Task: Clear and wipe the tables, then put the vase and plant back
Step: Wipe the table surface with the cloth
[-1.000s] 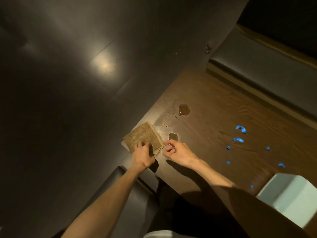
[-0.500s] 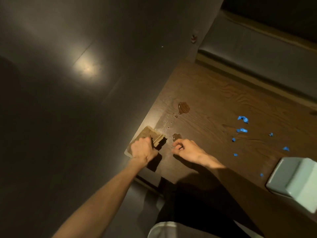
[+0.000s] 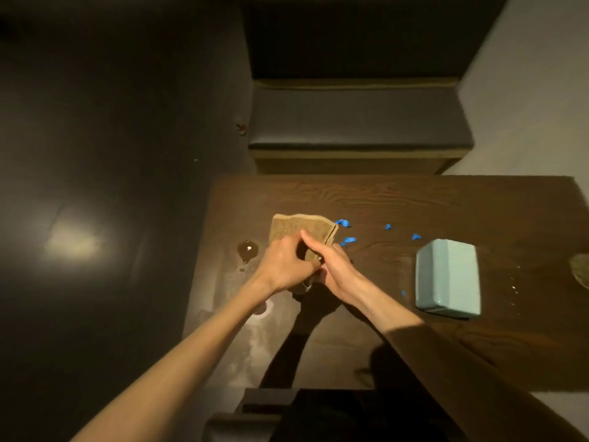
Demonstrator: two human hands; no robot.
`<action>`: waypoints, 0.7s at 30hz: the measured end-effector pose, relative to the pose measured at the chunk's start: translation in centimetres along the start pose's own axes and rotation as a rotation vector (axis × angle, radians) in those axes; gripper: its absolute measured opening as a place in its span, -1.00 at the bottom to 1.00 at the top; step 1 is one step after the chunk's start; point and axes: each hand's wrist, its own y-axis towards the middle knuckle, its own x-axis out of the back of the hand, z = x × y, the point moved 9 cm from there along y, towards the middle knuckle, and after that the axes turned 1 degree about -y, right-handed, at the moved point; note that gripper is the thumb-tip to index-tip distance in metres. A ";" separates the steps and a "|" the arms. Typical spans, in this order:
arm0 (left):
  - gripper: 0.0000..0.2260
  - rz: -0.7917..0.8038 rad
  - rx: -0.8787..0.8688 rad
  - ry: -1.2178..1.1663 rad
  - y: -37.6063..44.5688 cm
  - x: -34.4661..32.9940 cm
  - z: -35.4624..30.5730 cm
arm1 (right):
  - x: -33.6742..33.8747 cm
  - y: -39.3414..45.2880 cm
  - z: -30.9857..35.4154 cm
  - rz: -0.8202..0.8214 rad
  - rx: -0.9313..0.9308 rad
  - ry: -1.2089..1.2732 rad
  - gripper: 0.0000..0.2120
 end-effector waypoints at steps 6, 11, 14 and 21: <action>-0.82 0.185 -0.133 -0.222 3.4 -7.3 -10.0 | 15.0 -3.5 5.5 -0.390 0.112 0.147 -0.61; -0.86 0.250 -0.212 -0.166 5.4 -14.7 -18.6 | 28.7 -9.6 9.4 -0.628 0.218 0.222 -0.57; -0.86 0.328 -0.236 -0.123 5.8 -19.8 -22.2 | 35.5 -14.1 11.1 -0.752 0.302 0.192 -0.49; -0.85 0.484 -0.210 -0.025 6.9 -32.0 -26.6 | 48.6 -23.3 9.5 -1.167 0.355 -0.087 -0.58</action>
